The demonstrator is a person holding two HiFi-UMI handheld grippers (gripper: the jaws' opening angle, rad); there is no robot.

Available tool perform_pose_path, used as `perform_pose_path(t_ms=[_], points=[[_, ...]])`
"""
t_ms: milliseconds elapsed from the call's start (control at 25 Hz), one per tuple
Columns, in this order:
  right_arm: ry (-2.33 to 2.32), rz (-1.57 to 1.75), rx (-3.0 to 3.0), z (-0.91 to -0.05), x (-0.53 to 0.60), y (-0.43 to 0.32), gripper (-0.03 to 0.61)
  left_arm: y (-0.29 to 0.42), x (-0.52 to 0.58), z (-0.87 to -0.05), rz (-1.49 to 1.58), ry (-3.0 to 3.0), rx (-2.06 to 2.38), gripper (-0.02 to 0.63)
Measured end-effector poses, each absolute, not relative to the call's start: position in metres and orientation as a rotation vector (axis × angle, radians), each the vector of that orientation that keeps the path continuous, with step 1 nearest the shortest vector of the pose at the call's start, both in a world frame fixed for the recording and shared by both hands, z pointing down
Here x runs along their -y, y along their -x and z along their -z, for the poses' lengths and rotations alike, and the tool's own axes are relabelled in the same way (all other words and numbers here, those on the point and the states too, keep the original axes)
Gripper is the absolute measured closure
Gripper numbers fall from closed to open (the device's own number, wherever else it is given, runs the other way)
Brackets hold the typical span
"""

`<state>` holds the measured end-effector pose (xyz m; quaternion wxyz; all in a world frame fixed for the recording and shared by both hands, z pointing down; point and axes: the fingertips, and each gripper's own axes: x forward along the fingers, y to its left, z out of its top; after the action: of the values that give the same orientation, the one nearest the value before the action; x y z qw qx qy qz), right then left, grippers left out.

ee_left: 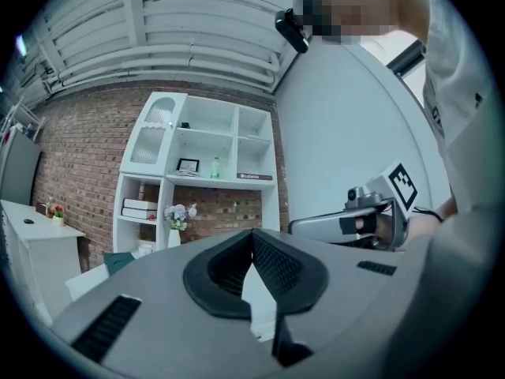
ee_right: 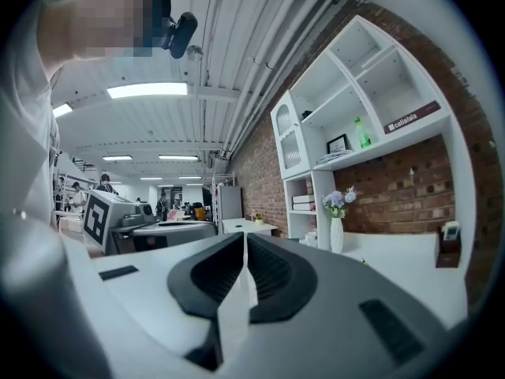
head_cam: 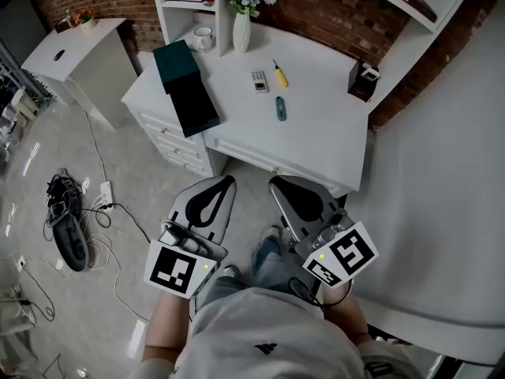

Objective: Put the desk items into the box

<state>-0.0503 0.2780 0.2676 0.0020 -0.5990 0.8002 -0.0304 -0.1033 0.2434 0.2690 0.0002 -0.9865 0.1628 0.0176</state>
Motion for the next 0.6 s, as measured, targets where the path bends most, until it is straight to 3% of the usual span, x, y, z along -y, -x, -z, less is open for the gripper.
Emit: perform_pose_path(t_ms=[600], points=[[1.809,0.111,-2.542,-0.26,-0.213,-0.087,0.566,-0.033,-0.185,-0.265,-0.02,3.1,-0.571,0.601]])
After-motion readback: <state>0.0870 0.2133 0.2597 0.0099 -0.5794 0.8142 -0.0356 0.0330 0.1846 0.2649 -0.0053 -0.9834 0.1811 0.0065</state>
